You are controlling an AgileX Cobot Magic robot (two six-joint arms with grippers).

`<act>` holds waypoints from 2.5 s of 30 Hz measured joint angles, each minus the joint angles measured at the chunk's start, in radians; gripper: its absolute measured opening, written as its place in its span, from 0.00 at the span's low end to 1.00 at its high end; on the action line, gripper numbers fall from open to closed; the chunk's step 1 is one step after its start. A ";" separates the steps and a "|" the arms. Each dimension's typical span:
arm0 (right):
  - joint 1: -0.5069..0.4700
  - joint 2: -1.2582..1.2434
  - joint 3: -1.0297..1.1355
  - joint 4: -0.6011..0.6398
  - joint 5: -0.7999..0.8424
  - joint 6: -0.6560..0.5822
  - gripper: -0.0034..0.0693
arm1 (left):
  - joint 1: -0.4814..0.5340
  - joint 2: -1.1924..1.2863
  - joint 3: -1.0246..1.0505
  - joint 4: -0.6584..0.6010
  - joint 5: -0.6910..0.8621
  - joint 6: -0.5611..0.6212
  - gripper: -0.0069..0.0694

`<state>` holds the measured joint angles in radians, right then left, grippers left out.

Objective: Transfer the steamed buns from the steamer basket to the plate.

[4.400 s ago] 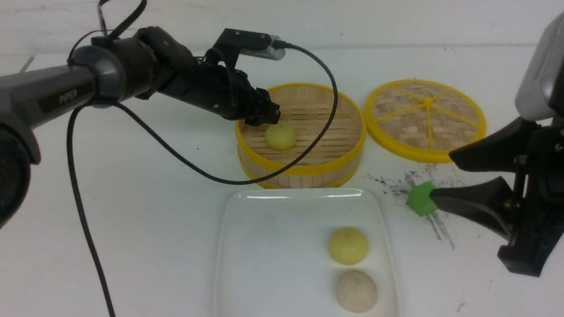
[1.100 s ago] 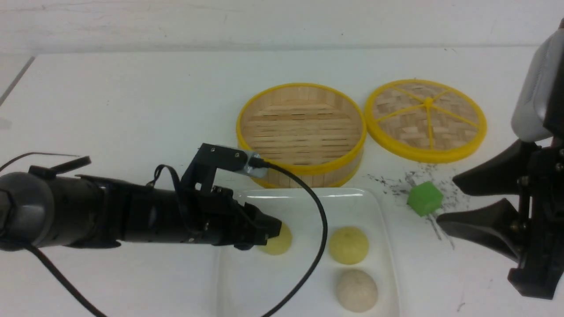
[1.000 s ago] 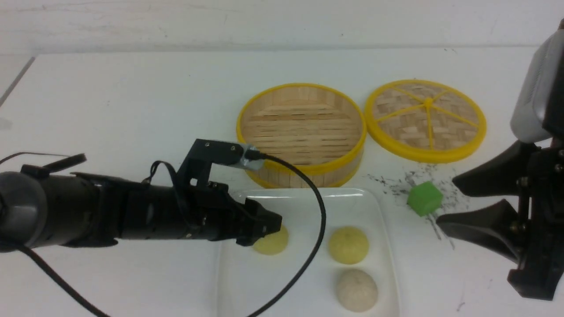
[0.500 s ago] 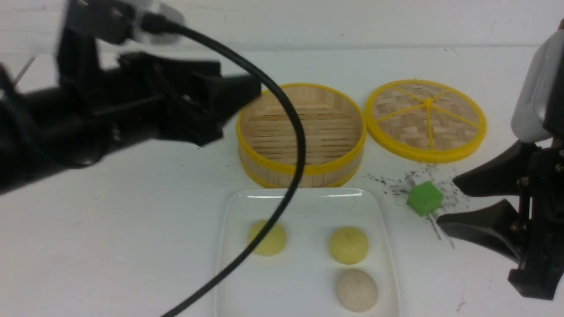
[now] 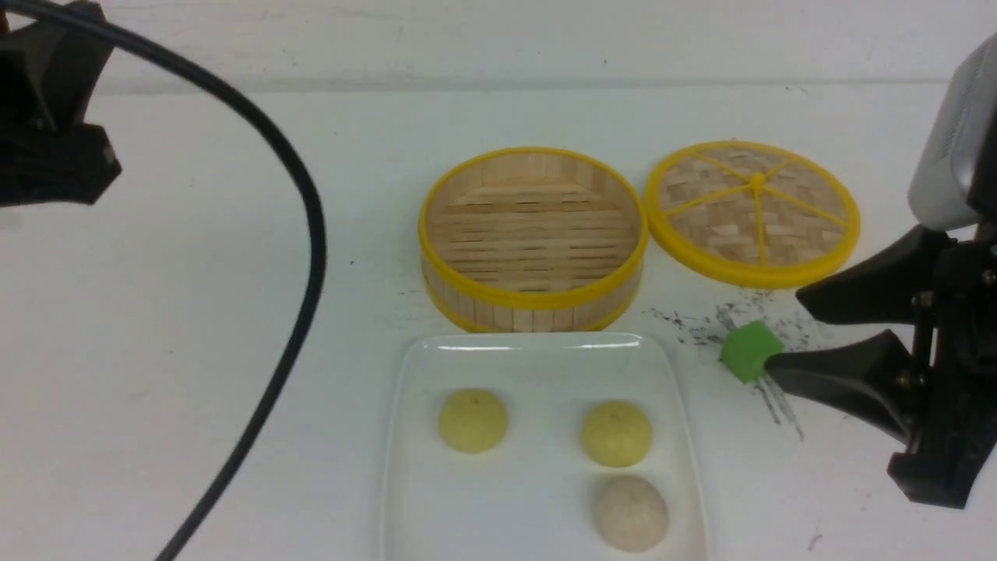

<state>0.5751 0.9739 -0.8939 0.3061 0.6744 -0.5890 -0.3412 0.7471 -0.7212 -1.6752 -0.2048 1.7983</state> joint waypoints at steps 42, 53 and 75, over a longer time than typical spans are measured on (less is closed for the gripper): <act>0.000 -0.011 0.000 -0.008 -0.076 -0.001 0.60 | 0.000 -0.003 0.002 -0.050 -0.754 -0.210 0.41; 0.000 -0.011 0.000 -0.021 -0.098 -0.001 0.60 | 0.000 -0.005 0.002 -0.068 -0.954 0.120 0.41; 0.000 -0.011 0.000 -0.028 -0.120 -0.002 0.60 | 0.000 0.005 -0.001 -0.052 -0.321 -0.098 0.41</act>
<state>0.5751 0.9631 -0.8939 0.2782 0.5543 -0.5908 -0.3412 0.7525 -0.7217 -1.7269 -0.5258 1.7004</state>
